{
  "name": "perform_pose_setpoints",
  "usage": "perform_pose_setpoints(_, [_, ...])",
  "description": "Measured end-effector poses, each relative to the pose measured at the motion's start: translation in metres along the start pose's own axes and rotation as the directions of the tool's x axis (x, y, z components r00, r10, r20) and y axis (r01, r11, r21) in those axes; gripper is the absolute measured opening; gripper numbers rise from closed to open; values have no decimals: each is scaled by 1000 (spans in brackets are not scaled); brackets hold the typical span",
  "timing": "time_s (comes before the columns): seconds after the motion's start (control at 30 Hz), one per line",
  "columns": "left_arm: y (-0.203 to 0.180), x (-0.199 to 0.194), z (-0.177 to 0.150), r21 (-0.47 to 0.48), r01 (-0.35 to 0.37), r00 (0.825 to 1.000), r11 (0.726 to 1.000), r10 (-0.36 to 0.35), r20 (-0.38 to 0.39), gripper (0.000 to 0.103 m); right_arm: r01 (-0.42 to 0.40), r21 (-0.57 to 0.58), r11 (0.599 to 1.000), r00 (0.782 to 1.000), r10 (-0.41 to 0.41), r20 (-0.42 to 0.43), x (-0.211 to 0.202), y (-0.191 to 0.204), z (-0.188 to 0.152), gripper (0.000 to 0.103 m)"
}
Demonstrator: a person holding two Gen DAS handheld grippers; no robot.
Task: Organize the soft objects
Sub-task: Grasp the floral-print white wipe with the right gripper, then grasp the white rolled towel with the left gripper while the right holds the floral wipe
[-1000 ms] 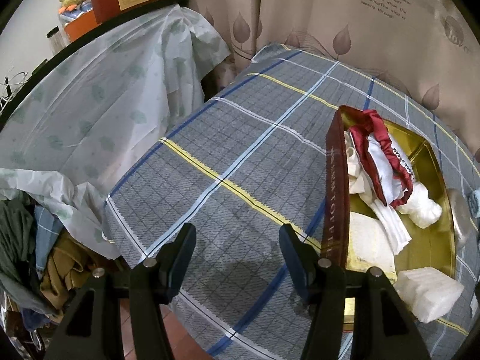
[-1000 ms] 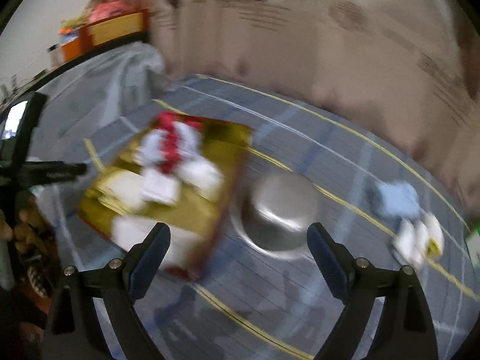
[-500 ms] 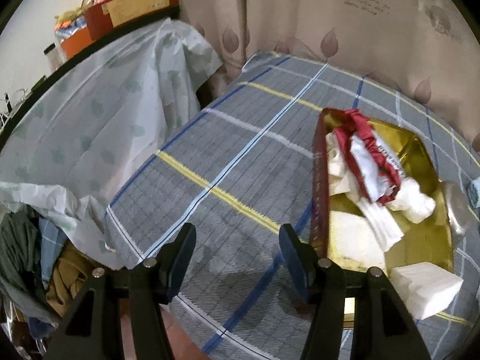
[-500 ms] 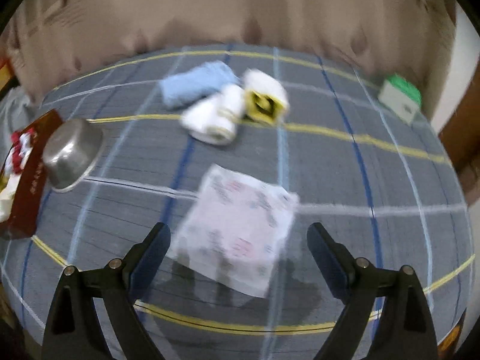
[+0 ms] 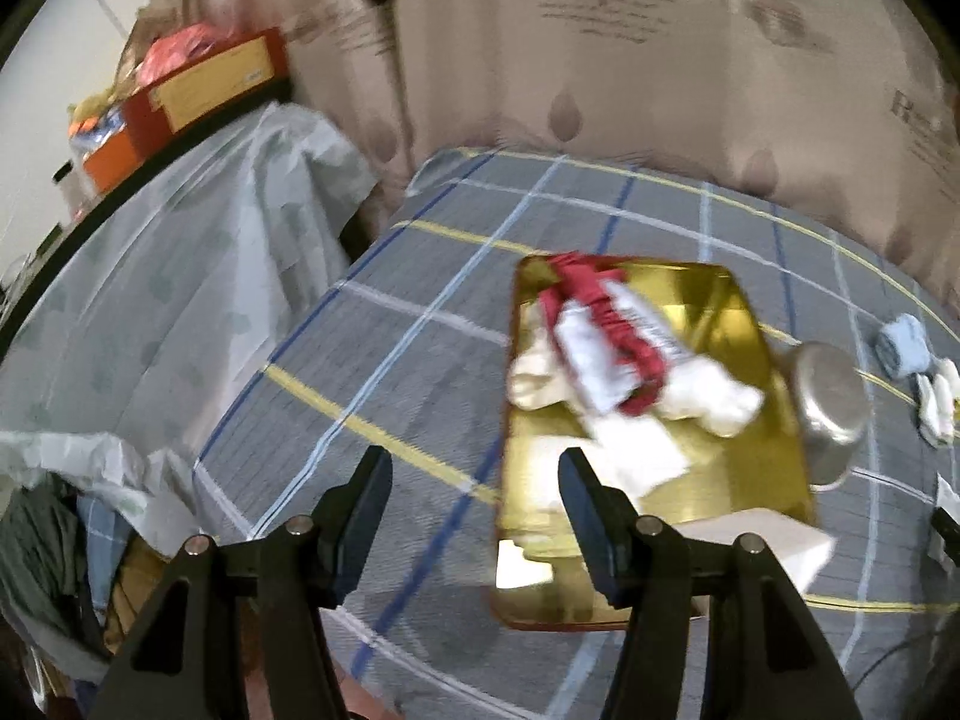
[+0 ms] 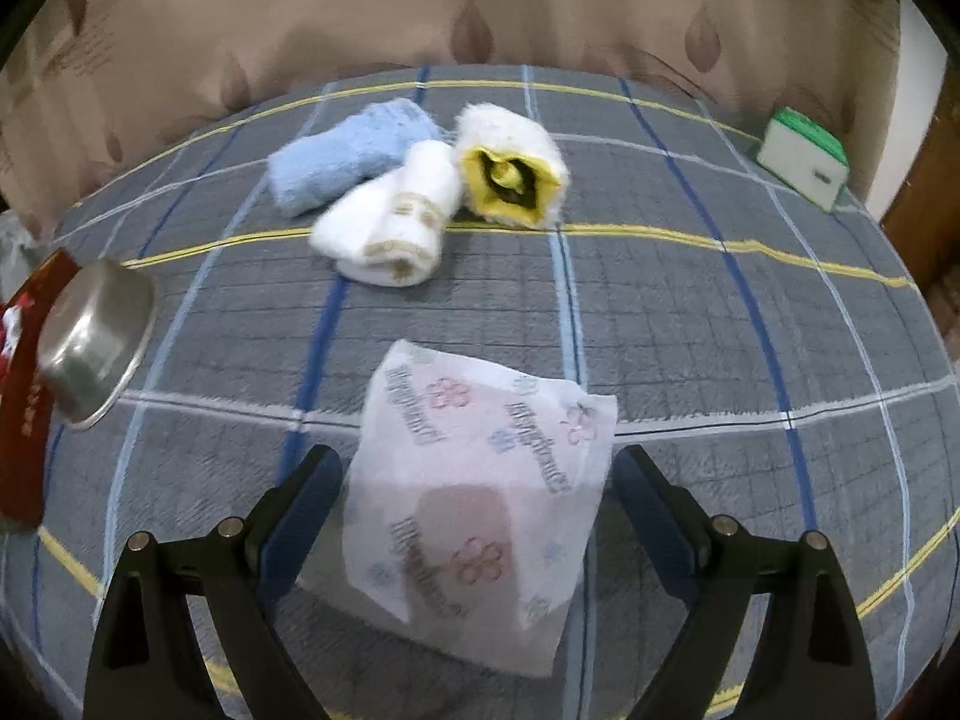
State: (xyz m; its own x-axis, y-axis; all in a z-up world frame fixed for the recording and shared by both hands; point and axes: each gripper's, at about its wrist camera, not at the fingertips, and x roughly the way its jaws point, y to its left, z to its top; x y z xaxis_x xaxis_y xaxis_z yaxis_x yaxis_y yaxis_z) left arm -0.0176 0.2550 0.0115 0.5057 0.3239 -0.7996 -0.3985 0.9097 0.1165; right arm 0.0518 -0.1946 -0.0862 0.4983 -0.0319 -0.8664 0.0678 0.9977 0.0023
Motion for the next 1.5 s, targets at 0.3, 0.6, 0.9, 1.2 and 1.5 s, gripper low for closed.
perform_pose_setpoints(0.3, [-87, -17, 11, 156, 126, 992, 980, -128, 2, 59, 2, -29, 1000, 998, 0, 64, -5, -7, -7, 63])
perform_pose_setpoints(0.6, [-196, -28, 10, 324, 272, 961, 906, -271, -49, 59, -10, -68, 998, 995, 17, 97, -10, -20, -10, 30])
perform_pose_setpoints(0.9, [-291, -35, 2, 437, 419, 906, 796, -394, -152, 59, 66, -37, 997, 991, -61, 121, -5, -63, -3, 28])
perform_pose_setpoints(1.2, [-386, -27, -3, 480, 520, 852, 706, -462, -245, 59, 81, 78, 994, 989, -90, 121, 1, -114, 3, 28])
perform_pose_setpoints(1.5, [-448, -4, -2, 481, 514, 858, 711, -436, -272, 59, 92, 60, 994, 988, -99, 118, 3, -110, 2, 31])
